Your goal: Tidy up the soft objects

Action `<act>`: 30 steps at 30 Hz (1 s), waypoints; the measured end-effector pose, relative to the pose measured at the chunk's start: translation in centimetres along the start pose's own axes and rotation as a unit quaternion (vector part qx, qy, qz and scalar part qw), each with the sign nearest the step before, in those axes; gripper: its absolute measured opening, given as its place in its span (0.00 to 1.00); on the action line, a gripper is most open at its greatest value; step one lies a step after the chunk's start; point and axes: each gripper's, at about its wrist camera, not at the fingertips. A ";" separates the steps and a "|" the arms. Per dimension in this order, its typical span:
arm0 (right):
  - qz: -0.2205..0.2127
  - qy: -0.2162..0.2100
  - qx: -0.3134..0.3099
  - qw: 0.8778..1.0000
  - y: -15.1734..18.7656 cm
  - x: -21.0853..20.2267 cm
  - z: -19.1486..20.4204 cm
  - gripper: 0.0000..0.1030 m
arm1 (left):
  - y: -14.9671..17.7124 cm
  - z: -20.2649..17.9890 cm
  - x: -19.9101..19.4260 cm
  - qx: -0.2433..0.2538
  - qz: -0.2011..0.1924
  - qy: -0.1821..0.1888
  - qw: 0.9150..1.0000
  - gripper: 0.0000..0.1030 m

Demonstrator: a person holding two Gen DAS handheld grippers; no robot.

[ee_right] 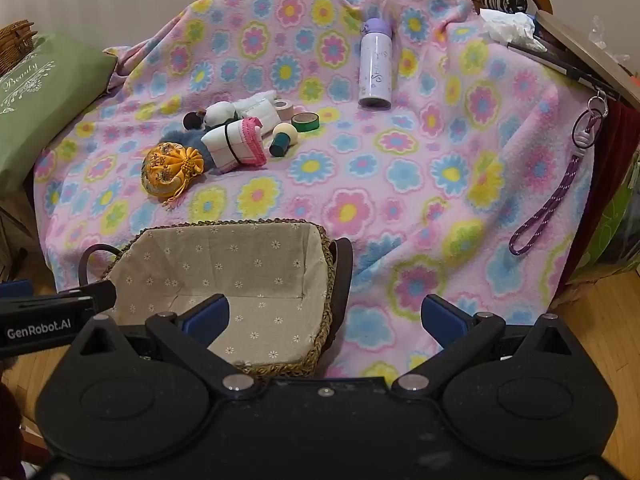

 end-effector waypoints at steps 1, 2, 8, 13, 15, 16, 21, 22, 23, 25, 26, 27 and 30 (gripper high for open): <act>-0.001 0.001 -0.001 1.000 0.0 0.0 0.0 1.00 | 0.0 0.0 0.0 0.000 -0.002 0.000 1.000 0.97; -0.001 0.001 -0.001 1.000 0.0 0.0 0.0 1.00 | 0.0 0.0 0.0 0.000 0.000 -0.001 1.000 0.97; 0.002 0.002 0.001 1.000 -0.1 0.1 0.0 1.00 | 0.0 -0.1 0.0 -0.001 0.003 -0.004 1.000 0.97; 0.003 0.002 0.002 1.000 -0.1 0.3 0.1 1.00 | 0.0 -0.3 -0.4 -0.003 0.003 -0.001 1.000 0.97; 0.004 0.002 0.002 1.000 -0.1 0.3 0.0 1.00 | 0.0 -0.4 -0.1 -0.003 0.004 -0.002 1.000 0.97; 0.004 0.002 0.002 1.000 -0.1 0.3 0.0 1.00 | 0.0 -0.3 0.0 -0.003 0.004 -0.001 1.000 0.97; 0.005 0.002 0.002 1.000 -0.1 0.2 0.0 1.00 | 0.0 -0.1 0.1 -0.003 0.004 0.001 1.000 0.97; 0.005 0.002 0.002 1.000 -0.1 0.2 0.1 1.00 | 0.1 -0.1 0.0 -0.003 0.005 0.001 1.000 0.97; 0.005 0.002 0.002 1.000 -0.1 0.2 0.0 1.00 | 0.1 -0.1 0.0 -0.003 0.005 0.001 1.000 0.97; 0.005 0.002 0.002 1.000 -0.1 0.2 0.1 1.00 | 0.1 -0.1 0.0 -0.003 0.005 0.001 1.000 0.97; 0.006 0.001 0.002 1.000 -0.1 0.2 0.0 1.00 | 0.1 -0.1 0.0 -0.003 0.006 0.001 1.000 0.97; 0.006 0.001 0.002 1.000 -0.1 0.2 0.1 1.00 | 0.2 -0.1 0.0 -0.003 0.006 0.001 1.000 0.97; 0.006 0.001 0.002 1.000 0.0 0.3 0.0 1.00 | 0.3 -0.1 0.4 -0.005 0.009 0.002 1.000 0.97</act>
Point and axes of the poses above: each gripper's, at about its wrist camera, not at the fingertips, and x roughly the way its jaws point, z to its left, y to its underside, and after that the axes turned 11 degrees about -z, right-handed
